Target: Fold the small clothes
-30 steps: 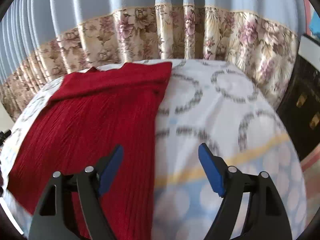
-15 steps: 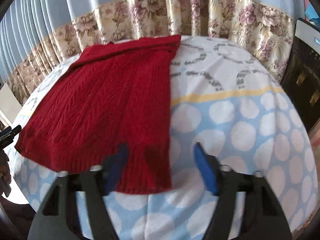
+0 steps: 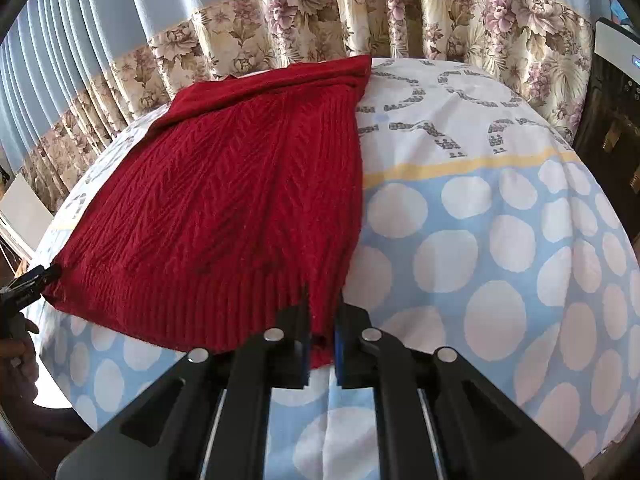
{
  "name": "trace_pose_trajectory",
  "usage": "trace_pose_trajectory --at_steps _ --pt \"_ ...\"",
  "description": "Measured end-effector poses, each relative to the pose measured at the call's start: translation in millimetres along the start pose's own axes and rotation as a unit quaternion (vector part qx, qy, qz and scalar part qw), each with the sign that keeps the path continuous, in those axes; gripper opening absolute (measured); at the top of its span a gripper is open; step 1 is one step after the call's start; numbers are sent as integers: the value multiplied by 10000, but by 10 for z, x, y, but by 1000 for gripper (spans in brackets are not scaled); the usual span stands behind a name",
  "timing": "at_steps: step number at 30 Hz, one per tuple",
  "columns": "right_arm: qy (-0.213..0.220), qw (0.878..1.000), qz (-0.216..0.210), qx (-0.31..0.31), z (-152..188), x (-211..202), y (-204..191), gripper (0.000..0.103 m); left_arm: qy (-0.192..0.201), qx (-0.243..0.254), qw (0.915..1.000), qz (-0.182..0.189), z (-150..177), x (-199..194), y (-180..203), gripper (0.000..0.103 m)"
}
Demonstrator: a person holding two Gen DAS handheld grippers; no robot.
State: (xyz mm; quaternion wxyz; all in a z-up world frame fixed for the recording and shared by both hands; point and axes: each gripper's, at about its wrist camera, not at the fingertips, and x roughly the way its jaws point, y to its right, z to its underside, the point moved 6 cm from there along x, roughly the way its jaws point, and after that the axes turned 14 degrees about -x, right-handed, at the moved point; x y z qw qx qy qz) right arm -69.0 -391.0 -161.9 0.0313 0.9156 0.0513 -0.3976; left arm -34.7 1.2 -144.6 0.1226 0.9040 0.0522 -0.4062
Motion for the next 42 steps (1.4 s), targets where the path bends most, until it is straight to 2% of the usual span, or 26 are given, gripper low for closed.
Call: trace_pose_trajectory --at_steps 3,6,9,10,12,14,15,17,25,29,34,42 --pt "12 10000 -21 14 -3 -8 11 8 -215 53 9997 64 70 67 67 93" --pt "35 10000 -41 18 -7 -22 22 8 -265 23 9996 110 122 69 113 90" --pt "53 10000 -64 41 -6 -32 33 8 -313 110 9992 238 136 41 204 70" --pt "57 9999 -66 60 -3 -33 40 9 -320 190 9989 269 148 25 247 56" --pt "57 9999 -85 111 1 -27 43 9 -366 298 9983 335 171 -7 333 39" --pt "75 9997 -118 182 3 -26 46 9 -336 419 9981 309 182 -26 400 32" --pt "76 9997 -124 191 6 -25 43 9 -338 370 9982 323 177 -29 398 31" --pt "96 9997 -116 193 -5 -34 41 9 -356 257 9983 378 170 -41 384 22" --pt "125 9998 -73 145 -32 -56 23 9 -341 360 9987 153 143 -76 435 15" --pt "155 9998 -64 82 -45 -79 15 9 -497 -54 9984 271 68 -97 351 14" --pt "145 9999 -10 -65 -101 -130 1 9 -430 271 9985 198 2 -173 420 14" --pt "154 9999 -5 -24 -150 -223 112 9 -251 480 9984 169 -130 -321 450 15"
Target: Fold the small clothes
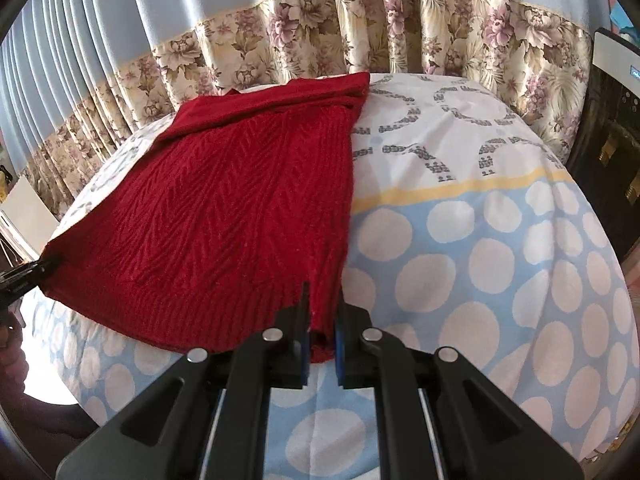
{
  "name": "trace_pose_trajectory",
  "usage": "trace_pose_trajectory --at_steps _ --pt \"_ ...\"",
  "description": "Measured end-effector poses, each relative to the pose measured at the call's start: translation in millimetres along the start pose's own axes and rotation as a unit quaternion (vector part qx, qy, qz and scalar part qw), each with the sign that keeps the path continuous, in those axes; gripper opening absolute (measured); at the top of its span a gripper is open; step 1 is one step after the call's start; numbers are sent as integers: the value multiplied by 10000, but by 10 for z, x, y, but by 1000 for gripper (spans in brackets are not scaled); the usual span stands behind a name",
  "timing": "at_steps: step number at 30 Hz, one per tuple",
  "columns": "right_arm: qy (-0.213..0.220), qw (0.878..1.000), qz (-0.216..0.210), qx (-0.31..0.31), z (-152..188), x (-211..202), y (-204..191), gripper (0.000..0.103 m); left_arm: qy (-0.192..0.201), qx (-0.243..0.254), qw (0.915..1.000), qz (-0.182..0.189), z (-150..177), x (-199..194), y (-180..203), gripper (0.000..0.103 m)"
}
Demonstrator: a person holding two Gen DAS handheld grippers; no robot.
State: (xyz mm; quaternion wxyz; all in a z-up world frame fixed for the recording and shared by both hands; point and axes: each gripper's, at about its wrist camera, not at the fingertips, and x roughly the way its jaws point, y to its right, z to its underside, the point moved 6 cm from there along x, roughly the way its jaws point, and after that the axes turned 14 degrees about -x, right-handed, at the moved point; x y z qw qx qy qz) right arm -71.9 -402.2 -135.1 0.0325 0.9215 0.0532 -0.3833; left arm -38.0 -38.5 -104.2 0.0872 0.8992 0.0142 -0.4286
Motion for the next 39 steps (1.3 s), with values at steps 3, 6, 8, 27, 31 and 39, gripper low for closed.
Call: trace_pose_trajectory --at_steps 3,6,8,27,31,39 --pt "63 10000 -40 -50 -100 -29 -12 8 57 59 10000 17 -89 -20 19 15" --pt "188 9998 -41 -70 -279 -49 -14 8 183 65 9998 -2 -250 -23 36 15" --pt "311 9995 -2 -4 -440 -45 16 8 390 68 9991 -167 -384 -8 26 14" --pt "665 9977 -51 124 -2424 868 632 8 1091 189 9933 -341 -2615 1060 455 10" --pt "415 9989 -8 207 -2790 1345 828 8 973 336 9929 -590 -2955 1544 573 10" --pt "-205 9988 130 421 -3094 2328 1076 8 496 366 9936 -951 -3361 2431 739 11"
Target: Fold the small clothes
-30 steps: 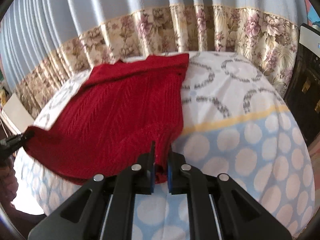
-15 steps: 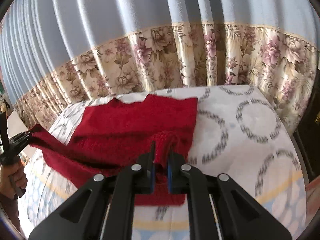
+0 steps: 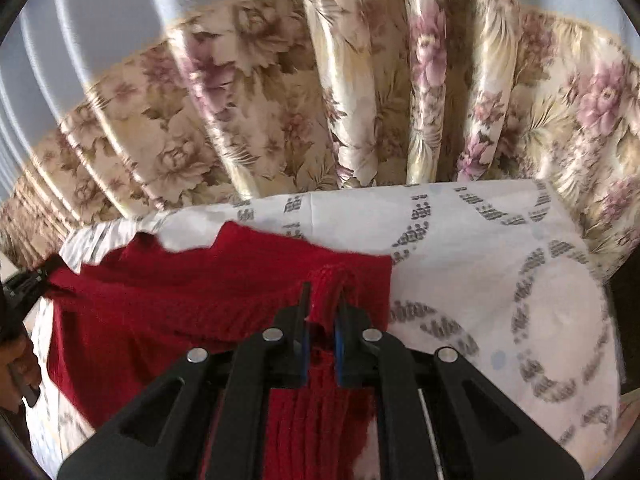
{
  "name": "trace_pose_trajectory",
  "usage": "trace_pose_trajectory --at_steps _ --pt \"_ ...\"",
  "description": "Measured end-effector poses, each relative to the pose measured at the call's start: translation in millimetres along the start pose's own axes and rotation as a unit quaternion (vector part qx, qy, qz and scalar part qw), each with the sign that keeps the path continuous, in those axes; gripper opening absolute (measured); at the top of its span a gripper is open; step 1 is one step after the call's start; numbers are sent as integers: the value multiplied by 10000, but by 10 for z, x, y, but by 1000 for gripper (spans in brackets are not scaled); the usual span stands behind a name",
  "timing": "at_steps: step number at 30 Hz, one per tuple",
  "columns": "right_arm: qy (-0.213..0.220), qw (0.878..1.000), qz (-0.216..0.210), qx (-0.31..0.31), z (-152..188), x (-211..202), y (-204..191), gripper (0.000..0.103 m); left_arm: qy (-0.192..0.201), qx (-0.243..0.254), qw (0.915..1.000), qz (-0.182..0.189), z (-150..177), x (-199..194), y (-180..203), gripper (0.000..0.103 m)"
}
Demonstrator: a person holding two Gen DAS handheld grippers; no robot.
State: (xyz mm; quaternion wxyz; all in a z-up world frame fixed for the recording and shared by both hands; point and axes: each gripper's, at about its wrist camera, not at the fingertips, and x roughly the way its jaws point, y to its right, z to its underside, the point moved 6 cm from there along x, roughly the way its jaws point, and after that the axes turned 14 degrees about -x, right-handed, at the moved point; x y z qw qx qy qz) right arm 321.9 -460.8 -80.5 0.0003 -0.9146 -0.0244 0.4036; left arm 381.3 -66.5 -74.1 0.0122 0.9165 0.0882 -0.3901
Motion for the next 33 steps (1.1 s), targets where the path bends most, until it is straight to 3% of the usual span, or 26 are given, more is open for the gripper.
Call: trace_pose_trajectory --at_steps 6,8,9,10,11,12,19,23,27,29,33 --pt "-206 9996 186 -27 -178 324 -24 8 -369 1 9992 -177 -109 463 115 11" --pt "-256 9992 313 61 -263 397 21 13 -379 47 9988 -320 -175 550 133 20" --pt "-268 9989 359 157 -289 421 60 22 -363 -15 9988 -315 -232 572 117 26" --pt "-203 9985 448 258 -328 422 108 39 -350 -162 9988 -303 -303 579 66 48" --pt "-15 9974 638 346 -386 374 172 60 -341 -274 9986 -312 -361 577 18 62" --pt "96 9960 801 386 -421 330 212 65 -313 -396 9983 -281 -426 549 -36 64" --pt "346 9939 1046 59 -491 42 232 64 223 -462 9970 -573 -676 204 -345 76" --pt "313 9948 971 77 -297 -121 316 64 326 -306 9971 -616 -516 17 -489 86" --pt "335 9936 1046 -245 -15 -349 269 68 491 -171 9967 -618 -263 -230 -544 88" --pt "308 9929 1084 -393 143 -440 206 75 520 -236 9971 -494 -136 -377 -553 96" --pt "192 9944 871 -566 472 -518 55 75 560 -313 9978 -141 204 -674 -449 100"
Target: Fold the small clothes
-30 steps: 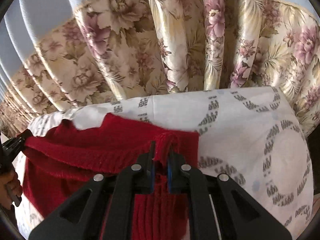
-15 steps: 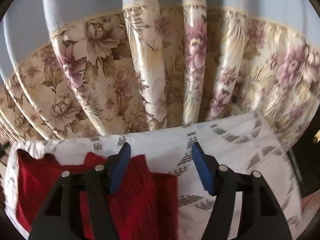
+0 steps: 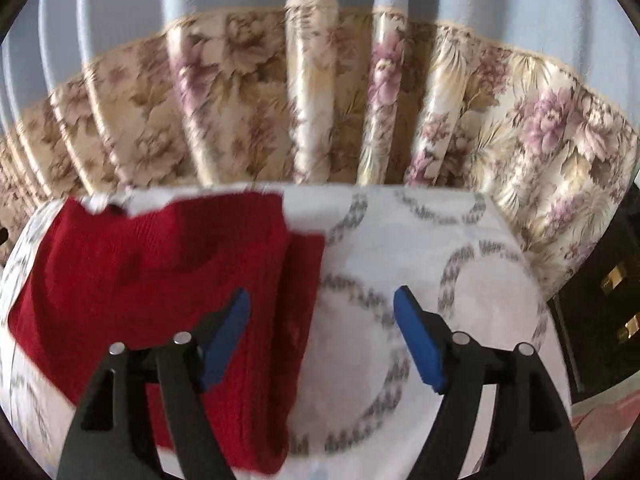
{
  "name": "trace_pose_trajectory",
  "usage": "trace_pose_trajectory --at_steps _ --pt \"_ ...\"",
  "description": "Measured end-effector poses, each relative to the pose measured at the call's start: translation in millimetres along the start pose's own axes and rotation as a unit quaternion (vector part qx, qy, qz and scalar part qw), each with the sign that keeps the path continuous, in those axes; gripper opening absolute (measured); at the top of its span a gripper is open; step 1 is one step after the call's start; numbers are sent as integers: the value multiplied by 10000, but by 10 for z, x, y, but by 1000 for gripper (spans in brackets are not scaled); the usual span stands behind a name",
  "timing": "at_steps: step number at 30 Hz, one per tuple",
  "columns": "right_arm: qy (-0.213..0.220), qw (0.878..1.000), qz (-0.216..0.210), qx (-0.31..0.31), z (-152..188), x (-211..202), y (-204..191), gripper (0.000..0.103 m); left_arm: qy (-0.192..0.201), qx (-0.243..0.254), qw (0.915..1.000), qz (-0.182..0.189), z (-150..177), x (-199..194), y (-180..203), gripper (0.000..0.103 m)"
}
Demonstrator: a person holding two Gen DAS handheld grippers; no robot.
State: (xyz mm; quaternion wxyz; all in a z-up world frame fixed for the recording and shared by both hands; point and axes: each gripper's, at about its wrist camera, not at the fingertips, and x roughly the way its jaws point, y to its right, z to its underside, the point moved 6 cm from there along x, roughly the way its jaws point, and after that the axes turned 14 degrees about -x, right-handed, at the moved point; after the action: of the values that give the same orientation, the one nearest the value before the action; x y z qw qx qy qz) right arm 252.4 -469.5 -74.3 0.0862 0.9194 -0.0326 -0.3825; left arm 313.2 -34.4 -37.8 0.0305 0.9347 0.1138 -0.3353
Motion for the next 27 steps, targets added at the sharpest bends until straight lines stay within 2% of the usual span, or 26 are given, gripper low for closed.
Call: trace_pose_trajectory --at_steps 3,9,17,24,25,27 --pt "-61 9997 -234 52 214 15 -78 75 -4 76 9997 227 218 -156 118 100" --pt "-166 9975 -534 437 377 203 -156 75 -232 108 9984 513 496 -230 344 100" --pt "-366 9962 -560 555 403 494 -260 75 -379 -50 9973 623 596 -212 561 100" --pt "-439 9921 -925 721 488 611 -313 75 -389 54 9966 730 647 -195 774 100" --pt "-422 9914 -962 783 505 616 -314 75 -390 67 9966 727 658 -191 795 100" --pt "-339 9904 -1126 731 492 600 -365 57 -401 158 9960 778 694 -189 871 100"
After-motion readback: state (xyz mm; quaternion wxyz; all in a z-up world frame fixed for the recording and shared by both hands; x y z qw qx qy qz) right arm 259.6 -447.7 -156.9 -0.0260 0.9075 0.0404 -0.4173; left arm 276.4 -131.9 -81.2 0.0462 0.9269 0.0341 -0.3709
